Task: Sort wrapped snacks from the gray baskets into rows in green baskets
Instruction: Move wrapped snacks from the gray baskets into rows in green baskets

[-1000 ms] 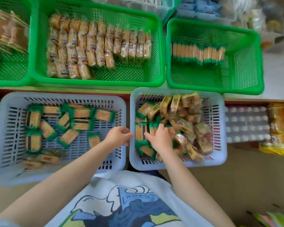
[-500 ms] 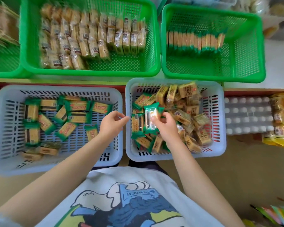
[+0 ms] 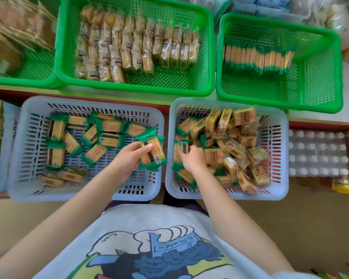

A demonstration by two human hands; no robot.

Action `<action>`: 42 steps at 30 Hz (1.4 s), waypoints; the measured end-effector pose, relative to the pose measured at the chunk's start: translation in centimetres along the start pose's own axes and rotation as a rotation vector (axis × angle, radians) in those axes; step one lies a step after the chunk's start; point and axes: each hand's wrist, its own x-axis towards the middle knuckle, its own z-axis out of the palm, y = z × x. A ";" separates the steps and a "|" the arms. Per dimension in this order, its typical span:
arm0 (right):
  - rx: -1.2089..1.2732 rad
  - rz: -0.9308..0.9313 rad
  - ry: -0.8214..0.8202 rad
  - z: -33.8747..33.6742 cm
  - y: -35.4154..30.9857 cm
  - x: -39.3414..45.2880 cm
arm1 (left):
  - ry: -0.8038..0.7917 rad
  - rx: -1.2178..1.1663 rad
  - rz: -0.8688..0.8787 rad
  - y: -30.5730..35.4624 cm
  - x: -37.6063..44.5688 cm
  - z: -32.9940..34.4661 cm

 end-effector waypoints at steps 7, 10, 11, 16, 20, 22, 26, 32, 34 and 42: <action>0.283 0.089 -0.029 -1.0 -0.5 -0.8 | -0.104 -0.108 -0.035 0.8 -0.5 -1.7; 0.271 0.073 -0.089 -1.7 -0.1 -1.8 | -0.179 -0.128 -0.015 1.7 -0.3 -1.7; 0.286 0.072 -0.092 -2.0 -0.2 -2.1 | -0.208 -0.128 -0.003 2.1 -0.3 -1.6; 0.638 0.013 -0.013 -4.5 0.0 -3.2 | -0.231 -0.120 0.075 4.2 -0.5 0.5; 1.096 -0.192 -0.202 -8.2 0.0 -3.6 | -0.149 -0.197 0.094 5.4 -0.8 3.8; 1.065 -0.336 -0.256 -10.1 -0.5 -4.0 | -0.171 -0.241 0.131 5.9 -0.7 6.1; 0.672 -0.550 -0.078 -12.8 0.0 -3.9 | -0.198 -0.333 0.119 7.2 -0.2 12.3; 0.265 -0.672 0.359 -17.6 4.9 -1.9 | -0.151 -0.390 0.144 8.9 2.2 22.5; 0.302 -0.643 0.324 -19.4 6.9 -0.6 | -0.149 -0.412 0.154 9.3 3.0 25.5; 0.716 -0.502 0.041 -25.6 12.7 2.8 | -0.186 -0.558 0.172 10.1 6.2 35.4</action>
